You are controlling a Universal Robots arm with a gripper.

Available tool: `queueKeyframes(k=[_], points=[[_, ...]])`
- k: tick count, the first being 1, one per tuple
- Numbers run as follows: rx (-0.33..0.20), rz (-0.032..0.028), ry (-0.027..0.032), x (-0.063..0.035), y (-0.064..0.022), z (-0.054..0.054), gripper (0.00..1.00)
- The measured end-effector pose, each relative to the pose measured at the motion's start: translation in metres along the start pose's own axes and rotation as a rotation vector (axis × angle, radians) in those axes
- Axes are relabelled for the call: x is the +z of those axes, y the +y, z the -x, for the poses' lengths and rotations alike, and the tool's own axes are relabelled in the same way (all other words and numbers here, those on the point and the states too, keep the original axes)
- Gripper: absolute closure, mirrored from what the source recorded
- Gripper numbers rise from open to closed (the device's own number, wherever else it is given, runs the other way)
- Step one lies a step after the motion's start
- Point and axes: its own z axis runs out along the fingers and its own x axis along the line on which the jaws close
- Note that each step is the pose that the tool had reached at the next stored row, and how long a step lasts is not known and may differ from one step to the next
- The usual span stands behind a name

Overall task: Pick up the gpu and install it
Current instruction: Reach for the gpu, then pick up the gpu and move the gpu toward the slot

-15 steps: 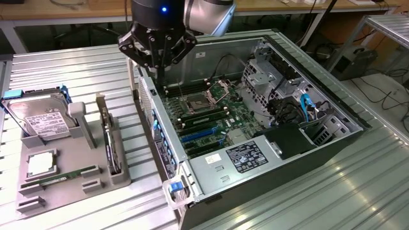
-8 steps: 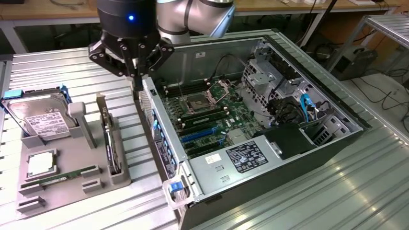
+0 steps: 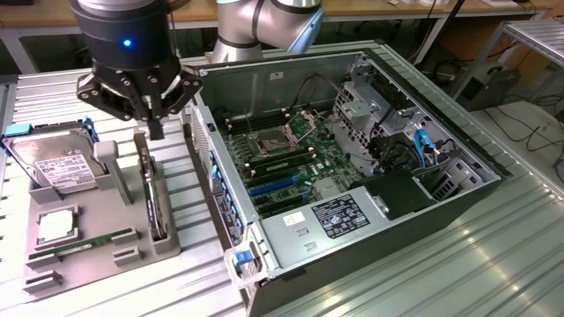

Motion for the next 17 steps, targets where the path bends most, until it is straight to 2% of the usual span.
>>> queueKeyframes(k=[5,17], points=[[0.000,-0.0019,0.0000,0.0102,-0.0020,-0.029,0.89],[0.000,-0.0021,0.0001,0.0104,-0.0020,-0.029,0.89]])
